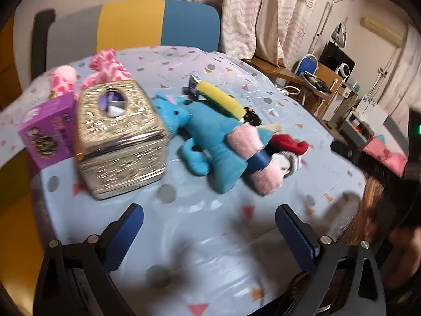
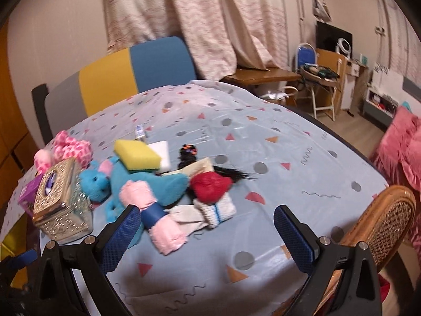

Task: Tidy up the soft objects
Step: 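Reach the left tool to the pink rolled towel and grasp it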

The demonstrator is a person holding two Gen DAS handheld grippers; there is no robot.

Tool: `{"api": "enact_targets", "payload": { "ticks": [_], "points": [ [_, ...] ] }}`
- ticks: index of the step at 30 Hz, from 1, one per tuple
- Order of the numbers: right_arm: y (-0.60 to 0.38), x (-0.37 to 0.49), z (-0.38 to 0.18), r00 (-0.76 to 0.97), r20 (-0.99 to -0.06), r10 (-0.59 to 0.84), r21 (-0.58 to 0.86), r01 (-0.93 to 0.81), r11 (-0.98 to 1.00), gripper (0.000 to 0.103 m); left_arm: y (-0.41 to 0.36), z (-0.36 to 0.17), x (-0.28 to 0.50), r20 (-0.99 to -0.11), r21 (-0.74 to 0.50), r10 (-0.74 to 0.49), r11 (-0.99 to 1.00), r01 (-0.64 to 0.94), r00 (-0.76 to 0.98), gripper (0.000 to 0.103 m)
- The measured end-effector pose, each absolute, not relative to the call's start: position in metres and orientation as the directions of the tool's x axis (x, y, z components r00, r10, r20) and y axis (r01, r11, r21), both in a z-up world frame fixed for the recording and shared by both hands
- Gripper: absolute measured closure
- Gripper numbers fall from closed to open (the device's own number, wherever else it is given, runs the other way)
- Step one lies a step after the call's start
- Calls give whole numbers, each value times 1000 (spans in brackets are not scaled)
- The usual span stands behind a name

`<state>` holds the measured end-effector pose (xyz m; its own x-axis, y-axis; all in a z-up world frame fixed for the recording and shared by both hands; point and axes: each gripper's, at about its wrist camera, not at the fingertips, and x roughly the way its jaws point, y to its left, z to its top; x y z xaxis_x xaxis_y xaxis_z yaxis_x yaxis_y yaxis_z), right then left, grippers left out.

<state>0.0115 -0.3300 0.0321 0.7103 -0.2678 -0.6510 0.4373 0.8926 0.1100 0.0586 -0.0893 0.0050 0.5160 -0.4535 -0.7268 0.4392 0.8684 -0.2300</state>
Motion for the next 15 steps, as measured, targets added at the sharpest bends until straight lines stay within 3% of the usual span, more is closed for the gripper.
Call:
{"api": "enact_targets", "payload": {
  "ticks": [6,8,12,15],
  "points": [
    [-358,5,30,733,-651,-197,252,454,855,0,-139,8,83,-739,-223,-484,831,509,468,11],
    [-362,0,36,740,-636,-220,252,468,847,0,-156,7,91,-740,-207,-487,821,533,464,22],
    [-369,-4,37,743,-625,-241,245,480,843,0,-193,-2,111,-758,-198,-501,787,584,417,28],
    [-372,0,32,741,-634,-220,266,476,838,0,-217,-15,126,-784,-213,-496,780,589,373,39]
  ]
}}
